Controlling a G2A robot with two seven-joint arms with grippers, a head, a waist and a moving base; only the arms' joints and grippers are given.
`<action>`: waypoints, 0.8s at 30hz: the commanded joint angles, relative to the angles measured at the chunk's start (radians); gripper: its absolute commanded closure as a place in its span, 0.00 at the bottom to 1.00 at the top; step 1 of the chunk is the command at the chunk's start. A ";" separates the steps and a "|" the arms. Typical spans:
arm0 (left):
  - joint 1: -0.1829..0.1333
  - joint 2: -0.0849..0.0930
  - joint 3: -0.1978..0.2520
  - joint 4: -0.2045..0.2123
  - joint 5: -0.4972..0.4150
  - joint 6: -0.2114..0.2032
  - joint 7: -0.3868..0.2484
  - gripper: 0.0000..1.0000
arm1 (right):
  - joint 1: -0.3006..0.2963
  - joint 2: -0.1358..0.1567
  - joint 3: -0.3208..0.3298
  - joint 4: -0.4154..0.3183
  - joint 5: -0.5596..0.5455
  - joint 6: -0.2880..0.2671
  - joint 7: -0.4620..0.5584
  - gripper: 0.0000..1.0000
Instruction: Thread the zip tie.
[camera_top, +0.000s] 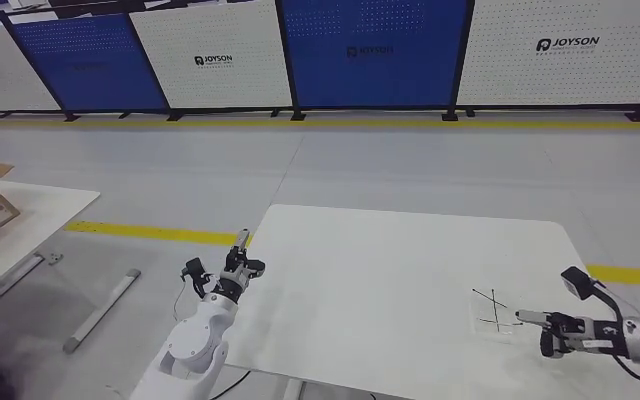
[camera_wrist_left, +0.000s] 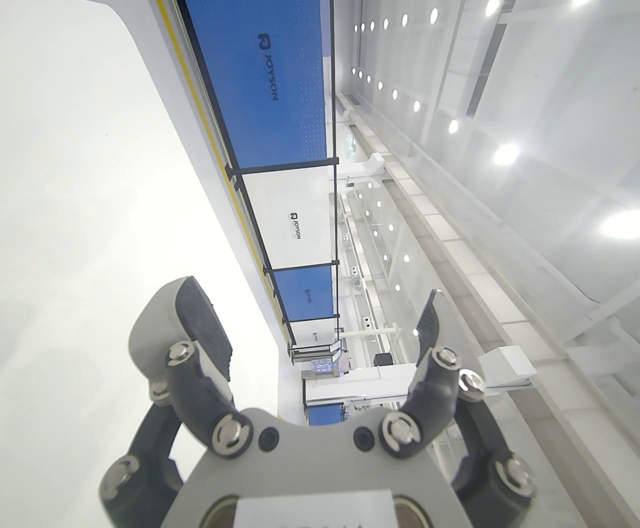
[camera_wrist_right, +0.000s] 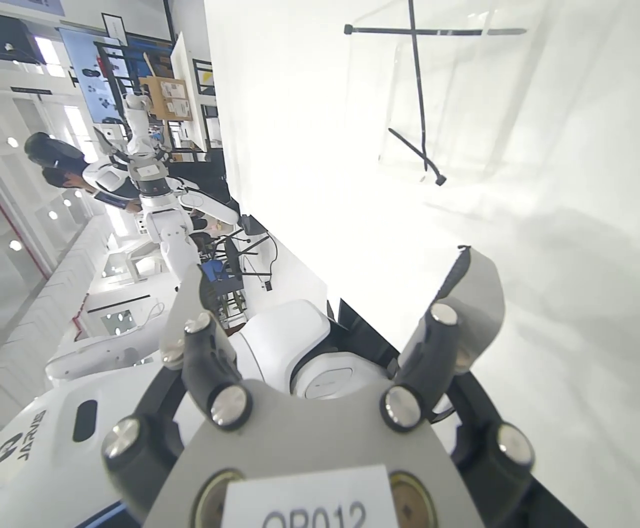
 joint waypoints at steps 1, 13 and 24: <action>0.000 0.000 0.000 0.000 0.000 0.000 0.000 0.00 | 0.000 0.000 0.000 0.000 0.000 0.000 0.000 0.00; 0.000 0.000 0.000 0.000 0.000 0.000 0.000 0.00 | 0.030 0.010 0.012 -0.070 -0.124 0.087 -0.064 0.00; 0.000 0.000 0.000 0.000 0.000 0.000 0.000 0.00 | 0.175 -0.035 -0.175 0.028 -0.188 0.162 -0.081 0.00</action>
